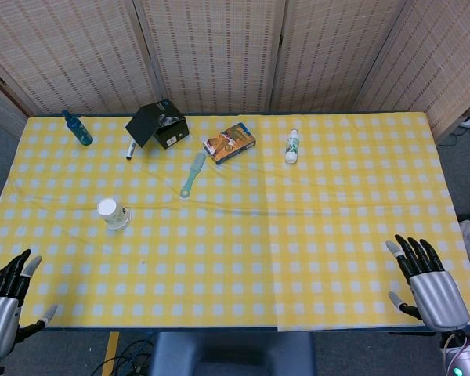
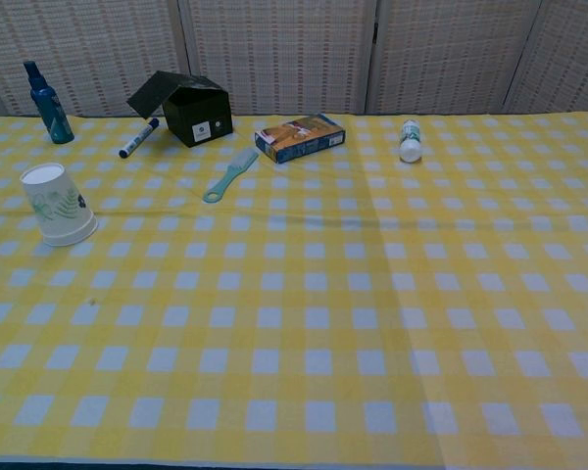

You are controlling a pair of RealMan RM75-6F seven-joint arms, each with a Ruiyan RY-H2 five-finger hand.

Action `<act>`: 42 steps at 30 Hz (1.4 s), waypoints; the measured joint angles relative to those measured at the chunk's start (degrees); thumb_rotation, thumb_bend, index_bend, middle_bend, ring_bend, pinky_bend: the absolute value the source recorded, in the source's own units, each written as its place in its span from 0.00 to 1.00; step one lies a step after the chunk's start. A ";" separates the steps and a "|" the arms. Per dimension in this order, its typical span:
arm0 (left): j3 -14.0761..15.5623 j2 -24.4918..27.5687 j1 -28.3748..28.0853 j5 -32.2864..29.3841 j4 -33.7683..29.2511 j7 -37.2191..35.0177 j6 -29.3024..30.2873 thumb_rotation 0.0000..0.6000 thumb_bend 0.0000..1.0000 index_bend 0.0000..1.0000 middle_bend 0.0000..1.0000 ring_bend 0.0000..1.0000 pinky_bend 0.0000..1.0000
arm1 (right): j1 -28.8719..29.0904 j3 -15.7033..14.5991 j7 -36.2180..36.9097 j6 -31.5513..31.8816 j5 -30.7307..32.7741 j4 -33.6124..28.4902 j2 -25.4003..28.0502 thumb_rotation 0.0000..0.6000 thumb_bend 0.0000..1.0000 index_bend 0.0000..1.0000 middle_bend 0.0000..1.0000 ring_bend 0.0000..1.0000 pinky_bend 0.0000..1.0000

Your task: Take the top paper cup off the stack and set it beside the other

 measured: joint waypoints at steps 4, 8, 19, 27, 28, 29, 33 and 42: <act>-0.52 0.52 -0.82 -0.81 0.09 -0.60 -1.98 1.00 0.29 0.03 0.00 0.00 0.15 | 0.17 0.16 0.29 -0.13 0.00 0.01 0.09 1.00 0.21 0.00 0.00 0.00 0.00; -1.17 1.71 -2.41 -1.38 -1.06 -0.41 -4.81 1.00 0.29 0.04 0.00 0.00 0.15 | 0.22 -0.23 1.17 -0.06 -1.01 -0.06 0.49 1.00 0.21 0.00 0.00 0.00 0.00; -8.53 13.81 -16.80 -8.99 -9.84 4.79 -25.49 1.00 0.29 0.11 0.00 0.00 0.15 | 0.03 -0.29 5.71 1.30 -1.61 0.46 2.23 1.00 0.21 0.00 0.00 0.00 0.00; -14.80 18.13 -33.99 -24.38 -8.82 10.18 -48.58 1.00 0.29 0.09 0.00 0.00 0.15 | 1.72 0.38 7.00 -1.93 -0.32 0.67 2.09 1.00 0.21 0.00 0.00 0.00 0.00; -15.23 17.81 -35.70 -25.45 -7.79 10.75 -50.07 1.00 0.29 0.09 0.00 0.00 0.15 | 2.10 0.27 7.67 -2.82 -0.30 0.65 2.28 1.00 0.21 0.00 0.00 0.00 0.00; -15.63 17.23 -37.50 -26.50 -6.21 11.48 -51.77 1.00 0.29 0.10 0.00 0.00 0.15 | 2.54 0.17 8.49 -3.80 -0.24 0.65 2.50 1.00 0.21 0.00 0.00 0.00 0.00; -15.97 14.94 -42.08 -29.09 -1.13 13.08 -57.70 1.00 0.29 0.12 0.00 0.00 0.15 | 4.67 -0.01 11.55 -7.54 0.66 0.81 3.47 1.00 0.21 0.00 0.00 0.00 0.00; -12.90 12.31 -49.72 -35.45 6.51 15.57 -68.34 1.00 0.29 0.14 0.00 0.00 0.15 | 5.59 -0.70 12.56 -8.87 0.13 0.88 3.66 1.00 0.21 0.00 0.00 0.00 0.00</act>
